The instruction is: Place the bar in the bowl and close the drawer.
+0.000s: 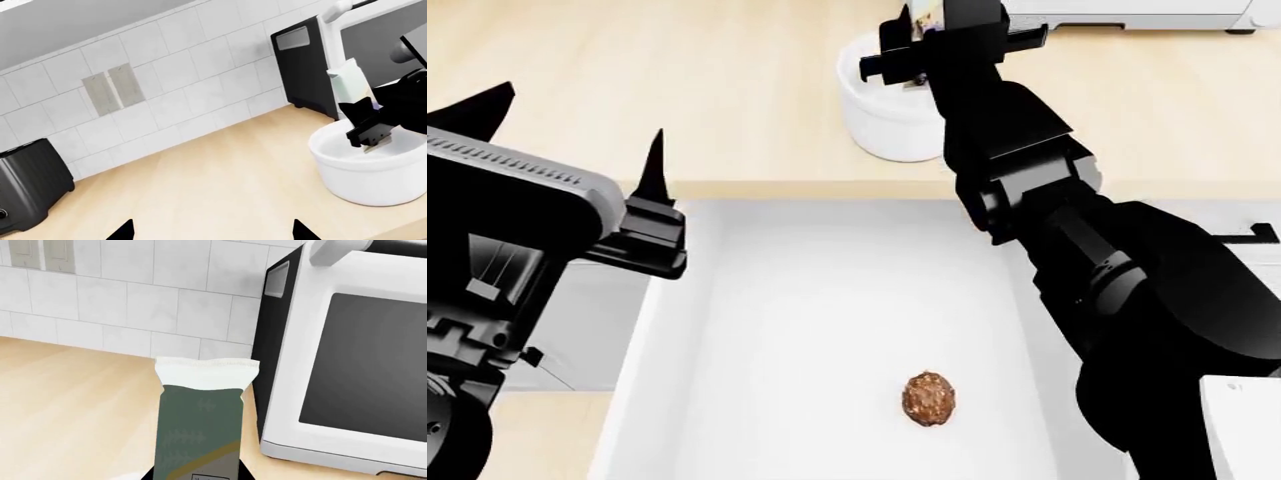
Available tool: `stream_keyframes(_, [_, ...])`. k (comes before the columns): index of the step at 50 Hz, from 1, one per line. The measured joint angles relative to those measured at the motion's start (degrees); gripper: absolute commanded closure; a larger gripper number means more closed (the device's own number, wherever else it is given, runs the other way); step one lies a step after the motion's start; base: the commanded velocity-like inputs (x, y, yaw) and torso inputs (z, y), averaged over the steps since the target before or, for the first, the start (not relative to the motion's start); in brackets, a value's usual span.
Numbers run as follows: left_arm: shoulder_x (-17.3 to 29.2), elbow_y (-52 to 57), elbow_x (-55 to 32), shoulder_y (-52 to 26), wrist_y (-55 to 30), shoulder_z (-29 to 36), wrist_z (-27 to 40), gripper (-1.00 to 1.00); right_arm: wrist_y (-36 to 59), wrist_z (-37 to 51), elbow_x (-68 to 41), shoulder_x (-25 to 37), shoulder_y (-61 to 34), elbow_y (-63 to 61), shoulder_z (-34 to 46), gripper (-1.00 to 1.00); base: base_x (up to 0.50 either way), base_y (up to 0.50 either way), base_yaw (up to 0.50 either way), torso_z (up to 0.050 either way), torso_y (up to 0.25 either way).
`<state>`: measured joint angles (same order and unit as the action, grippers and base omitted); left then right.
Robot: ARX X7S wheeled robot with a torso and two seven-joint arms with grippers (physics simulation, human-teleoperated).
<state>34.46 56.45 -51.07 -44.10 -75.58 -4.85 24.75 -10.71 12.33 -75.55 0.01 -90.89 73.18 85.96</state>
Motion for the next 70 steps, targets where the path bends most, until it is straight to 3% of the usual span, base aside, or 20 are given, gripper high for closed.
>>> stream_keyframes(18, [1.0,0.0,-3.1,-0.1,-0.4,-1.0,2.1,-1.0,0.0,0.0,0.0,0.0,0.0,0.0,0.0,1.0,0.0,0.0,0.0,0.0,0.0])
stream_keyframes(19, [1.0,0.0,-3.2,-0.2,-0.4,-1.0,2.2,-1.0,0.0,0.0,0.0,0.0,0.0,0.0,0.0,-1.0,0.0,0.0,0.0,0.0,0.0])
stream_keyframes(56, [2.9,-0.8,-4.7,-0.1,2.7,0.8,4.8,-1.0,0.1,0.1,0.9,0.0,-0.1,0.0,-0.1,-1.0,0.0,0.0,0.0,0.0,0.0])
stream_keyframes(70, [3.6,-0.8,-4.2,0.6,5.1,2.0,4.6,-1.0,0.1,0.1,0.9,0.0,0.0,0.0,-0.1,-1.0,0.0,0.0,0.0,0.0,0.25])
